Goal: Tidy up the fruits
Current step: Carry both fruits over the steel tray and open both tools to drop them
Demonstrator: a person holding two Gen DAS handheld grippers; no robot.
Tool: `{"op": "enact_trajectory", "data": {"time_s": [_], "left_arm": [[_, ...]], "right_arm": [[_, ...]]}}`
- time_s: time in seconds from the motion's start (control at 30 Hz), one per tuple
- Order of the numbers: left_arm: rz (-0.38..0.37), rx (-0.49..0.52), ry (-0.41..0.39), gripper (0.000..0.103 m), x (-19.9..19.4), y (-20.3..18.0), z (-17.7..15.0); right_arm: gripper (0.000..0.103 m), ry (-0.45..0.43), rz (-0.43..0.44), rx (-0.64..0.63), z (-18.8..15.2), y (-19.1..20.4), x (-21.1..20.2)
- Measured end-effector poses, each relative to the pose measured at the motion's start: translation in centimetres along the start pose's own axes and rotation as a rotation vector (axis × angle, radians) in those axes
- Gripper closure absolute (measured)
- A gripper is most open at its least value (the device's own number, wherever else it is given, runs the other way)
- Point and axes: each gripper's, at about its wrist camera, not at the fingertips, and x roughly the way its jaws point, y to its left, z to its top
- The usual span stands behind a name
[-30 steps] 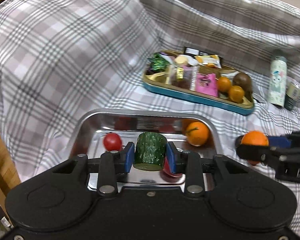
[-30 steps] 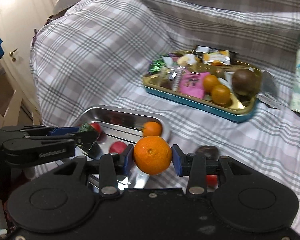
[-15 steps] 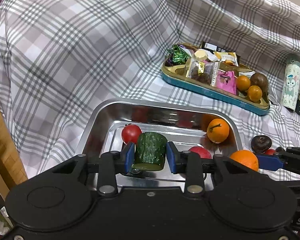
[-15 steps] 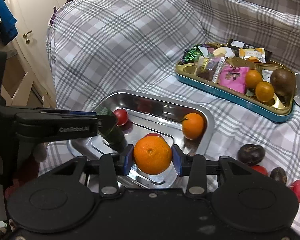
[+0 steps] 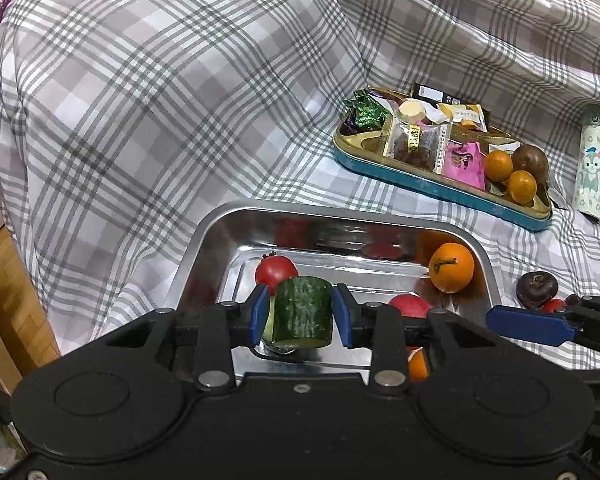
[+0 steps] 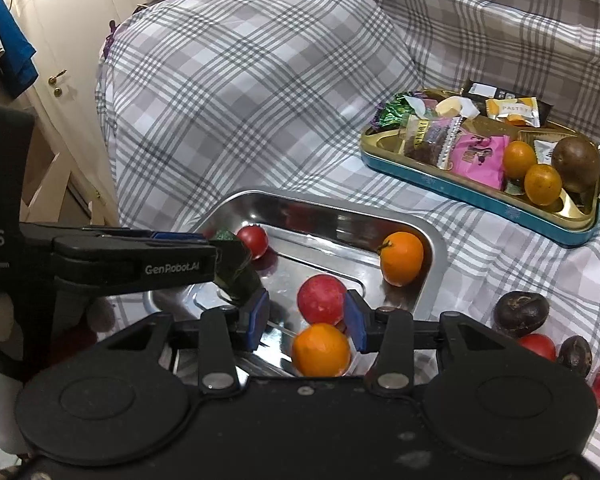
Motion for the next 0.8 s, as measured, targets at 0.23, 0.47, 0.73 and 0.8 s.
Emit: {"op": "enact_trajectory", "data": {"time_s": [0.23,0.47,0.73,0.8], "left_arm": [[-0.010,0.011,0.015,0.059,0.09,-0.15,-0.03],[-0.055,0.013,0.012,0.059,-0.29,-0.26,0.06],[-0.050,0.012,0.008,0.059,-0.37,-0.29,0.11],[-0.047,0.015,0.011,0.059,-0.33,-0.33,0.11]], "right_arm": [[0.059,0.019,-0.005,-0.037,-0.45,0.44,0.23],[0.059,0.014,0.001,-0.030,-0.31,0.11,-0.05],[0.059,0.010,-0.007,-0.013,-0.25,-0.42,-0.28],[0.059,0.011,-0.007,-0.017,-0.27,-0.32,-0.30]]}}
